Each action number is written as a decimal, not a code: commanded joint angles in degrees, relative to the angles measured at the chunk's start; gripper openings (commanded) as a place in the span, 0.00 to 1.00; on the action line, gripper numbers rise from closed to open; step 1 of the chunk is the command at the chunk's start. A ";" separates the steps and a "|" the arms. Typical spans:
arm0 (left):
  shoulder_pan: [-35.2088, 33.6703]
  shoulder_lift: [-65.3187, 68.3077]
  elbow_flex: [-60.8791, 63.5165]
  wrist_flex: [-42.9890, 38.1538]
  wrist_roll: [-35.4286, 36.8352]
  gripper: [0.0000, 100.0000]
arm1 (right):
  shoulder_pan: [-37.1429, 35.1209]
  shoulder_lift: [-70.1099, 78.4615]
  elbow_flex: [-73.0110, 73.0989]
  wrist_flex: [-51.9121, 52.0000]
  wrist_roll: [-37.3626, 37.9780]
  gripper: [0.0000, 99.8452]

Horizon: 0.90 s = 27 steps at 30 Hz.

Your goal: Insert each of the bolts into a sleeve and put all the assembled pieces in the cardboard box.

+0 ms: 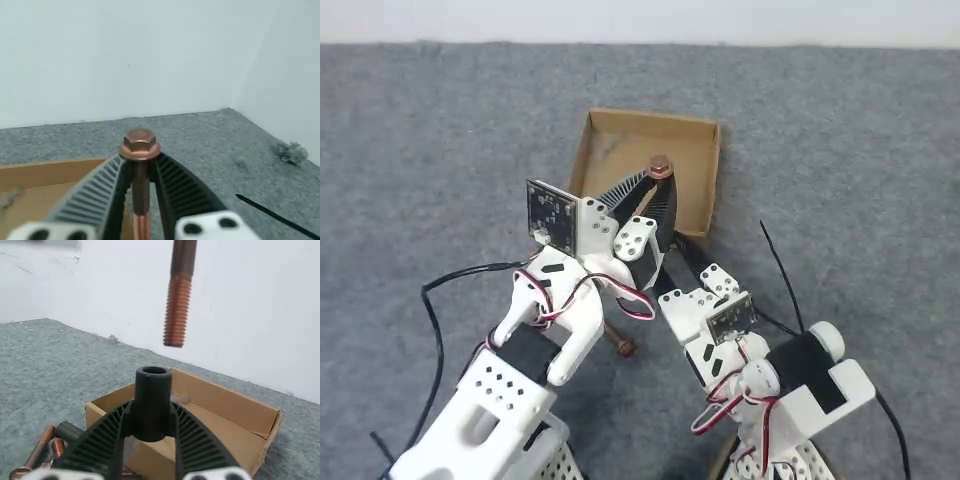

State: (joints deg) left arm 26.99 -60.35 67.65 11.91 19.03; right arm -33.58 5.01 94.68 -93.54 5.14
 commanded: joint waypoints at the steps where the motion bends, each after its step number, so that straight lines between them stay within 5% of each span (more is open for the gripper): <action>1: -0.09 -2.46 -0.31 -2.64 -1.58 0.01 | 0.84 -0.66 1.14 0.04 0.62 0.01; 27: -1.67 -2.46 5.32 -6.86 -2.99 0.01 | 0.75 -0.66 0.97 0.04 0.35 0.01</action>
State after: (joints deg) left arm 25.49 -60.53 73.89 6.99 16.48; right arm -33.58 5.01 94.68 -93.54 5.14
